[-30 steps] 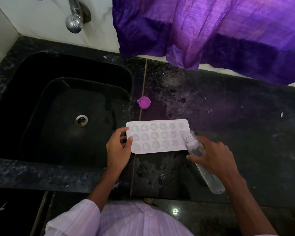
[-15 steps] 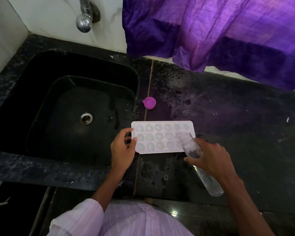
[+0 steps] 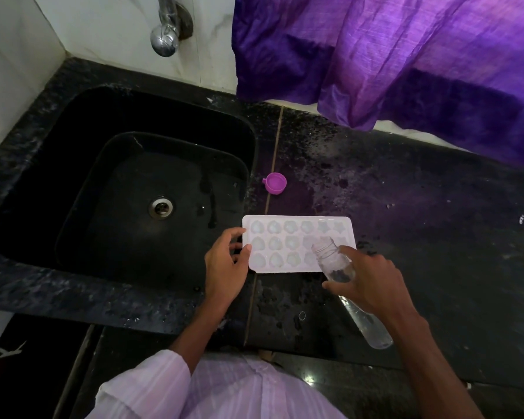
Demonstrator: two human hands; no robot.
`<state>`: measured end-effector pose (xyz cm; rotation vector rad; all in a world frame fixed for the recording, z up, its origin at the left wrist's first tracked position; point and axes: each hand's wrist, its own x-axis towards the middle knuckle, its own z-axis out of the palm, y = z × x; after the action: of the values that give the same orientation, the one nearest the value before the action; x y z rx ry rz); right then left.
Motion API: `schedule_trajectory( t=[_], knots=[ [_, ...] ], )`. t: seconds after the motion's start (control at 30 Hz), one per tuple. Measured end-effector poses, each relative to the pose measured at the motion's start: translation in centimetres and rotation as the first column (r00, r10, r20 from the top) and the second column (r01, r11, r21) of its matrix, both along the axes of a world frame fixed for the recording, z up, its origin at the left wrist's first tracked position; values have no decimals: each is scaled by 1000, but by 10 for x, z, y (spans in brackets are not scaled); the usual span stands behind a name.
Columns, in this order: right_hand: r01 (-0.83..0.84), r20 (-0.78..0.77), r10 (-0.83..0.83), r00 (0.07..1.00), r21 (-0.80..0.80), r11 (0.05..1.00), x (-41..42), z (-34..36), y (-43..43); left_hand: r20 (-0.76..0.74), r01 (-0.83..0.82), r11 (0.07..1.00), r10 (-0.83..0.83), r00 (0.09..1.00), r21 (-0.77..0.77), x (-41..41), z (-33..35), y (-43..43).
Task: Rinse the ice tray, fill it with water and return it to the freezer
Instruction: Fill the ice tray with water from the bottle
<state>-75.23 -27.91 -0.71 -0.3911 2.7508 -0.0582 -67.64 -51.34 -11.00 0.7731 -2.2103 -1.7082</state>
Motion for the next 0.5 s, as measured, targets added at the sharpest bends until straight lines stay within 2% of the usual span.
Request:
schedule_trajectory(
  t=[0.5],
  knots=[
    [-53,46,52,998,11,999,-1,-5,-19,6,13,1000,-13,1000,5,3,1,-3]
  ],
)
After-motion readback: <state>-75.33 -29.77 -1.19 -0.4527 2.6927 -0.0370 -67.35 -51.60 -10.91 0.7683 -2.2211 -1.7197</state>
